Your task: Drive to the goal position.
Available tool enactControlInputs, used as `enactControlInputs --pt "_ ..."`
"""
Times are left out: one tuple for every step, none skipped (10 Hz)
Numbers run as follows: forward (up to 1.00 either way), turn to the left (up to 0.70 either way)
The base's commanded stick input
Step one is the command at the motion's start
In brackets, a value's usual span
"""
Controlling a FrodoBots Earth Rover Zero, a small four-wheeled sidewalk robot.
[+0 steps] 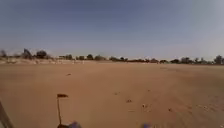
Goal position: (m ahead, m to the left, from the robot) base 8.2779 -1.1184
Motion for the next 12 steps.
enactControlInputs --pt "0.5 0.0" --pt "0.5 0.0" --pt "0.5 0.0" --pt "0.5 0.0" --pt "0.5 0.0" --pt "0.5 0.0" --pt "0.5 0.0" --pt "0.5 0.0" --pt "0.5 0.0" --pt "0.5 0.0" --pt "0.5 0.0" --pt "0.5 0.0"
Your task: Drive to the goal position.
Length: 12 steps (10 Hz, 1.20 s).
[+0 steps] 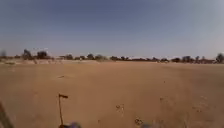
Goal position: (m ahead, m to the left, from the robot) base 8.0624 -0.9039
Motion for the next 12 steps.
enactControlInputs --pt "0.5 0.0" --pt "0.5 0.0" --pt "0.5 0.0" --pt "0.5 0.0" --pt "0.5 0.0" --pt "0.5 0.0" --pt "0.5 0.0" --pt "0.5 0.0" --pt "0.5 0.0" --pt "0.5 0.0" --pt "0.5 0.0" --pt "0.5 0.0"
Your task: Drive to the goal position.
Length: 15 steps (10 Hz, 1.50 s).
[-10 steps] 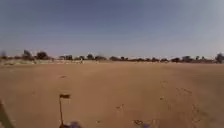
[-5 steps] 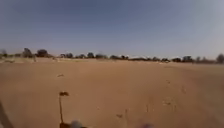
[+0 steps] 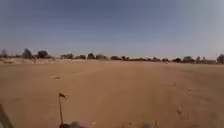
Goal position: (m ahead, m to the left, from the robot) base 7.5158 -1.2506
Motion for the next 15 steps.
enactControlInputs --pt "0.5 0.0" --pt "0.5 0.0" --pt "0.5 0.0" --pt "0.5 0.0" --pt "0.5 0.0" --pt "0.5 0.0" --pt "0.5 0.0" --pt "0.5 0.0" --pt "0.5 0.0" --pt "0.5 0.0" --pt "0.5 0.0" --pt "0.5 0.0" --pt "0.5 0.0" --pt "0.5 0.0" --pt "0.5 0.0"
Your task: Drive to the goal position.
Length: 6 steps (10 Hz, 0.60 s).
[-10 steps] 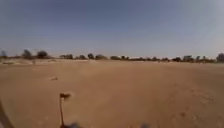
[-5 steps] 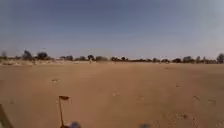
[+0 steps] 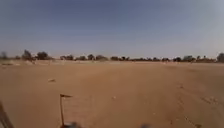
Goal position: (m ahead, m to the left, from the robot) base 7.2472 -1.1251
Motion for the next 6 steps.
enactControlInputs --pt "0.0 0.0" --pt "0.0 0.0" --pt "0.0 0.0" --pt "0.0 0.0" --pt "0.0 0.0" --pt "0.22 0.0"
